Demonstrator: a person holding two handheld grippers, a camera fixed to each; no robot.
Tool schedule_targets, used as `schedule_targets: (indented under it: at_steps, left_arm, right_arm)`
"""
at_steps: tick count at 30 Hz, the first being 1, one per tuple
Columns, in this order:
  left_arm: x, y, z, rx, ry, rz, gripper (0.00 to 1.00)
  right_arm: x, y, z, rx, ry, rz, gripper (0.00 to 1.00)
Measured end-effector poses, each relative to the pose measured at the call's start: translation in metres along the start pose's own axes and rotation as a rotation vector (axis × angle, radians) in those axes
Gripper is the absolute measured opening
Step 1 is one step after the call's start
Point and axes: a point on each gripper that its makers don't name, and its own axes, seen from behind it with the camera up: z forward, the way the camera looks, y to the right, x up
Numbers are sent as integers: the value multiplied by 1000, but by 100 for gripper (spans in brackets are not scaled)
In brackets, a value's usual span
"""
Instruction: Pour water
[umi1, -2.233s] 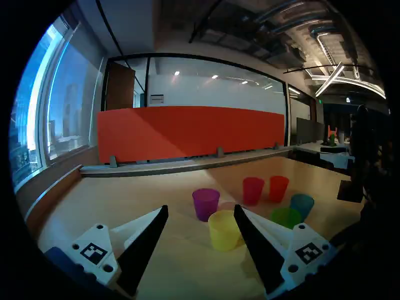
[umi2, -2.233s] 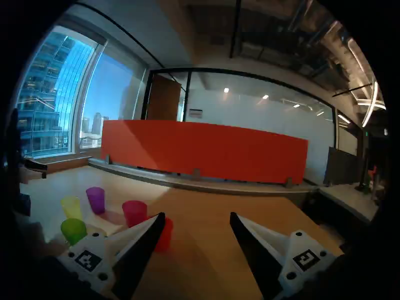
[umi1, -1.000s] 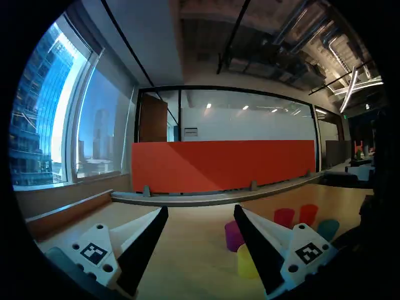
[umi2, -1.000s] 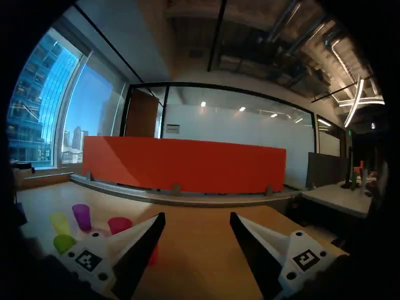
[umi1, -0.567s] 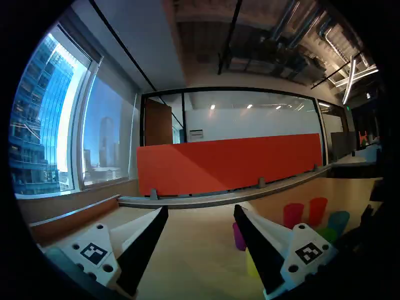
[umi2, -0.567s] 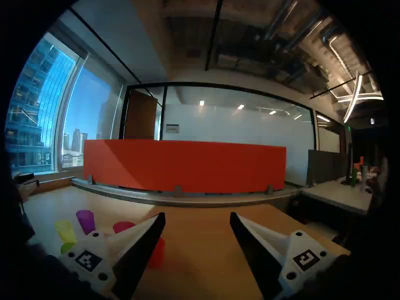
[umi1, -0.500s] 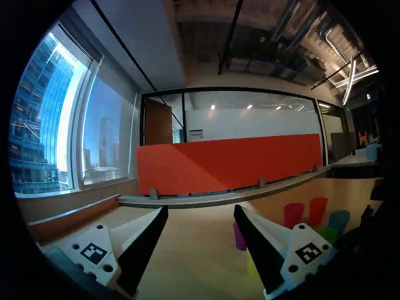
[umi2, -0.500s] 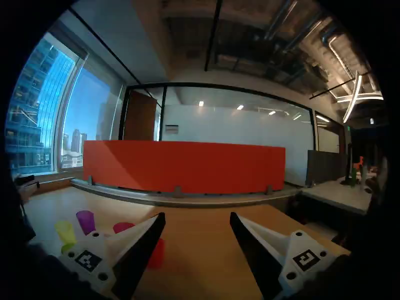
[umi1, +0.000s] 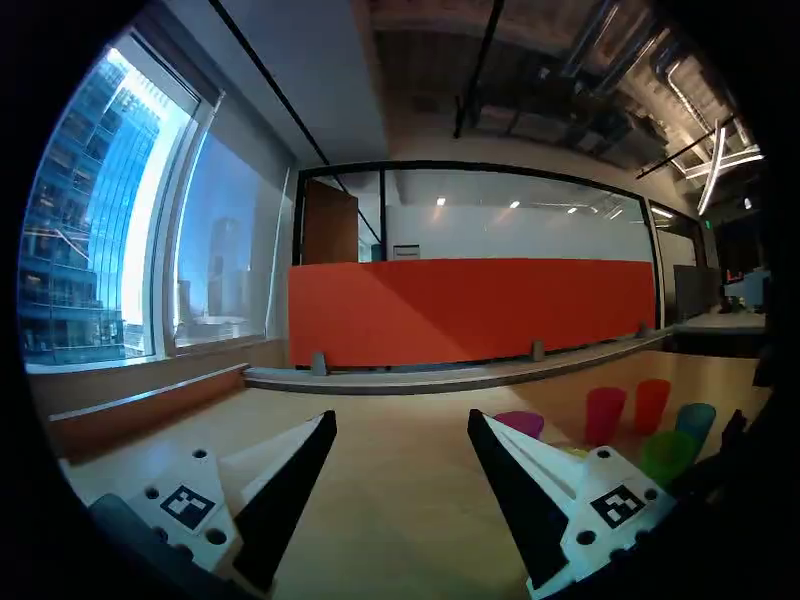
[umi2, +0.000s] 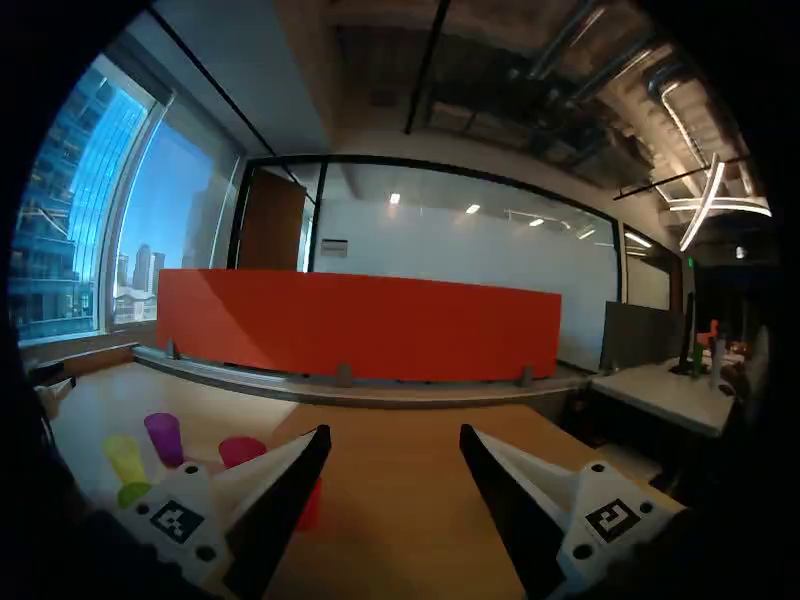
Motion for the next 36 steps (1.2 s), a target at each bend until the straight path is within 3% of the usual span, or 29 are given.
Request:
schedule_targets:
  at_steps: [15,36]
  left_arm:
    - [-15,-7,1,14,-26,-42,98]
    - [-28,-7,5,15,-74,-21,98]
  right_arm:
    - [9,-13,-3,20,14,-15,100]
    - [12,-13,-6,19,26,-12,100]
